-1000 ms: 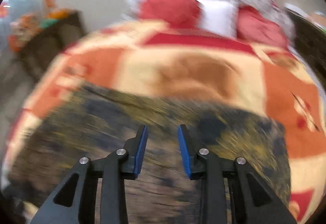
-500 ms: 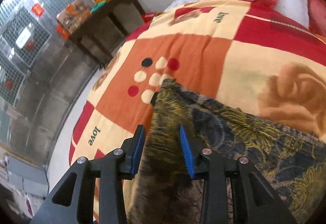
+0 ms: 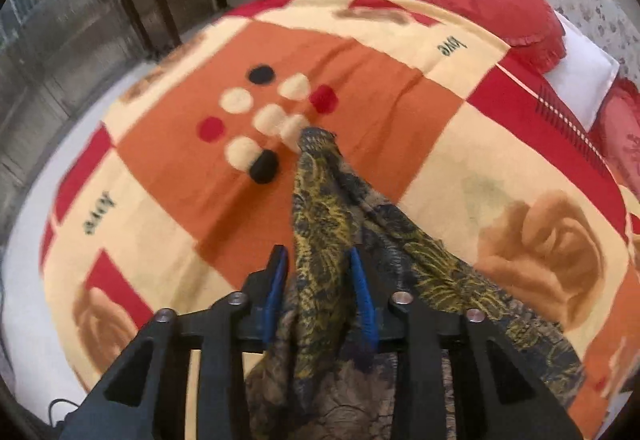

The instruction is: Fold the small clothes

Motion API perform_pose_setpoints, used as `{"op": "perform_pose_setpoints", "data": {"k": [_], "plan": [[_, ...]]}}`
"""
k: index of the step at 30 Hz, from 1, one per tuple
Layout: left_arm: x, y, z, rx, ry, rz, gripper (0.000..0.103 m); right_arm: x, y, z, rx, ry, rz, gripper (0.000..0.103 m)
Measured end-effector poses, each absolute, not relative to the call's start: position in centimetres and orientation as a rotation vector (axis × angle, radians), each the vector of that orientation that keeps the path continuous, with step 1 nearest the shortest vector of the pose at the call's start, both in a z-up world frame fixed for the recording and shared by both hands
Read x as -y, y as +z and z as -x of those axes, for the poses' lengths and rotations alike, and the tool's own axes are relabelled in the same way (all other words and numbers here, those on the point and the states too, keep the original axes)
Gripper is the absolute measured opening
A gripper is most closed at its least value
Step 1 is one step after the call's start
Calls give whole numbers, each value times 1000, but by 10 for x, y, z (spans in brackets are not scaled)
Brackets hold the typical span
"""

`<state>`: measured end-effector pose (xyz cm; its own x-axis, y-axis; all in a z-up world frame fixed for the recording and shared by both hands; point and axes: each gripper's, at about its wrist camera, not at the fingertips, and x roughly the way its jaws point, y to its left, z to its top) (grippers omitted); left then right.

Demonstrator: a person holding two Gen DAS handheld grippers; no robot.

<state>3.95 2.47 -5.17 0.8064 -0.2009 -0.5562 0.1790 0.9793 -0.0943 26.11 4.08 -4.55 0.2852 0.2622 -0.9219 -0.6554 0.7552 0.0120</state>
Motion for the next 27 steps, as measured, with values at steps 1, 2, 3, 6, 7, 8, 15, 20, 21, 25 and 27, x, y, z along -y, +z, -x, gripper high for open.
{"op": "perform_pose_setpoints", "data": {"k": [1,2,3,6,7,8,15,20,21,25,27], "plan": [[-25,-51,-40,-601,-203,41,14,-40,-48,-263,-1138,629,406,15],[-25,-51,-41,-603,-203,44,14,-38,-48,-266,-1143,627,396,14],[-25,-50,-40,-604,-204,46,14,-34,-48,-267,-1145,624,380,12],[-23,-44,-39,-602,-226,59,14,-17,-41,-271,-1145,628,318,10],[-21,-43,-39,-599,-231,57,14,-11,-38,-271,-1145,628,301,10],[-17,-40,-38,-595,-244,56,14,-1,-35,-272,-1144,624,286,10],[31,-33,-35,-592,-342,16,13,69,-15,-268,-1133,571,261,9],[72,-32,-35,-608,-419,2,12,126,-10,-265,-1135,515,270,9],[82,-32,-35,-613,-438,-4,11,135,-10,-265,-1137,507,273,9],[113,-33,-35,-633,-497,-24,7,168,-13,-264,-1148,463,333,9],[129,-36,-37,-643,-525,-31,7,181,-16,-265,-1152,451,345,9]]}}
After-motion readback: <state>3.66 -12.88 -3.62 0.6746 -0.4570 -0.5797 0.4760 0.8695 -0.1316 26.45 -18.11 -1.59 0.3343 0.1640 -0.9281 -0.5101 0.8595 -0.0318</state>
